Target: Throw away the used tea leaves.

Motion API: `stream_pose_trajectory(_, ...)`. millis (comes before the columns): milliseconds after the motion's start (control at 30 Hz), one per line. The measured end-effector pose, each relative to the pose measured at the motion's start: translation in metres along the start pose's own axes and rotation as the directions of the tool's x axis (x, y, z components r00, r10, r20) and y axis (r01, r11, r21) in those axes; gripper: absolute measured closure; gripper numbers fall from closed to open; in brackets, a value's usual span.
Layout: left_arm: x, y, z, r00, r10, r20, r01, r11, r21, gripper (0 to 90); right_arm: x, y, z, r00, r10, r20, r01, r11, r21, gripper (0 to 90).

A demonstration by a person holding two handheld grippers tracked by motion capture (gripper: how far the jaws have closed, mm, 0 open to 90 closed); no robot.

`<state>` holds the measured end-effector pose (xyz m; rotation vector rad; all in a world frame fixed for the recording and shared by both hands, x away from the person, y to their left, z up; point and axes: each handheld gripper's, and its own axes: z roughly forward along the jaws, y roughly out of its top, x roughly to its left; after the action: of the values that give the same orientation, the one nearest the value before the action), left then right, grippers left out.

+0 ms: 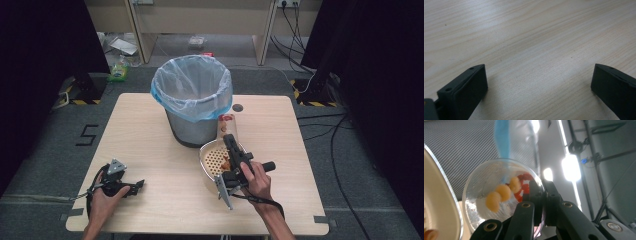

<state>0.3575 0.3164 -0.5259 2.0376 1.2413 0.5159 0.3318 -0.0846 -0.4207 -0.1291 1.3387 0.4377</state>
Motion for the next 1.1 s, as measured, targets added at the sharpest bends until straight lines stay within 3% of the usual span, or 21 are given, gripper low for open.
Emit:
stream_pose_trajectory(100, 0.0, 0.0, 0.0, 1.0, 0.0, -0.001, 0.0, 1.0, -0.001, 0.0, 0.0, 0.003, -0.004, 1.0, 0.003, 0.008, -0.003, 1.0, -0.027, 87.4)
stream_pose_trajectory(133, 0.0, 0.0, 0.0, 1.0, -0.004, 0.002, 0.004, 1.0, 0.001, 0.0, 0.001, 0.001, 0.001, 0.9993, -0.032, 0.02, 0.032, 0.999, -0.018, 87.3)
stream_pose_trajectory(233, 0.0, 0.0, 0.0, 1.0, 0.0, -0.001, 0.0, 1.0, -0.001, 0.0, 0.002, 0.001, 0.0, 0.9998, -0.012, 0.013, 0.012, 1.0, -0.017, 87.4)
stream_pose_trajectory(267, 0.0, 0.0, 0.0, 1.0, 0.0, -0.001, 0.0, 1.0, -0.001, 0.0, 0.001, 0.005, -0.002, 0.9989, -0.043, 0.016, 0.043, 0.999, -0.03, 87.3)
stream_pose_trajectory(467, 0.0, 0.0, 0.0, 1.0, -0.003, 0.001, 0.003, 1.0, 0.0, 0.0, 0.007, 0.002, 0.001, 0.9994, -0.033, -0.003, 0.033, 0.999, -0.015, 87.3)
stream_pose_trajectory(567, 0.0, 0.0, 0.0, 1.0, -0.003, 0.0, 0.003, 1.0, 0.0, 0.0, -0.001, 0.0, 0.003, 0.9999, 0.015, -0.005, -0.015, 1.0, 0.0, 87.2)
stream_pose_trajectory(667, 0.0, 0.0, 0.0, 1.0, -0.005, 0.001, 0.005, 1.0, -0.001, 0.0, -0.008, -0.007, 0.006, 0.9936, 0.11, -0.022, -0.11, 0.993, 0.032, 87.2)
stream_pose_trajectory(700, 0.0, 0.0, 0.0, 1.0, -0.002, 0.001, 0.002, 1.0, 0.001, 0.0, -0.008, -0.007, 0.006, 0.9936, 0.11, -0.022, -0.11, 0.993, 0.032, 87.2)
stream_pose_trajectory(767, 0.0, 0.0, 0.0, 1.0, -0.001, 0.0, 0.001, 1.0, 0.001, 0.0, -0.015, -0.012, 0.008, 0.9808, 0.192, -0.032, -0.19, 0.98, 0.055, 87.1)
stream_pose_trajectory(833, 0.0, 0.0, 0.0, 1.0, -0.003, 0.001, 0.003, 1.0, 0.001, 0.0, -0.024, -0.019, 0.011, 0.9491, 0.309, -0.06, -0.303, 0.948, 0.094, 87.1)
stream_pose_trajectory(867, 0.0, 0.0, 0.0, 1.0, -0.003, 0.001, 0.003, 1.0, 0.001, 0.0, -0.031, -0.024, 0.013, 0.9098, 0.408, -0.077, -0.397, 0.909, 0.127, 87.1)
stream_pose_trajectory(933, 0.0, 0.0, 0.0, 1.0, -0.001, 0.0, 0.001, 1.0, 0.001, 0.0, -0.037, -0.03, 0.016, 0.8735, 0.477, -0.099, -0.458, 0.874, 0.163, 87.0)
stream_pose_trajectory(967, 0.0, 0.0, 0.0, 1.0, -0.001, 0.0, 0.001, 1.0, 0.001, 0.0, -0.037, -0.03, 0.016, 0.8735, 0.477, -0.099, -0.458, 0.874, 0.163, 87.0)
stream_pose_trajectory(1000, 0.0, 0.0, 0.0, 1.0, -0.001, 0.0, 0.001, 1.0, 0.001, 0.0, -0.041, -0.035, 0.02, 0.8317, 0.542, -0.12, -0.516, 0.834, 0.196, 87.0)
stream_pose_trajectory(1067, 0.0, 0.0, 0.0, 1.0, -0.002, 0.001, 0.002, 1.0, 0.002, 0.0, -0.045, -0.039, 0.022, 0.8159, 0.564, -0.126, -0.533, 0.818, 0.216, 86.9)
stream_pose_trajectory(1100, 0.0, 0.0, 0.0, 1.0, -0.001, 0.001, 0.001, 1.0, 0.001, 0.0, -0.045, -0.039, 0.022, 0.8159, 0.564, -0.126, -0.533, 0.818, 0.216, 86.9)
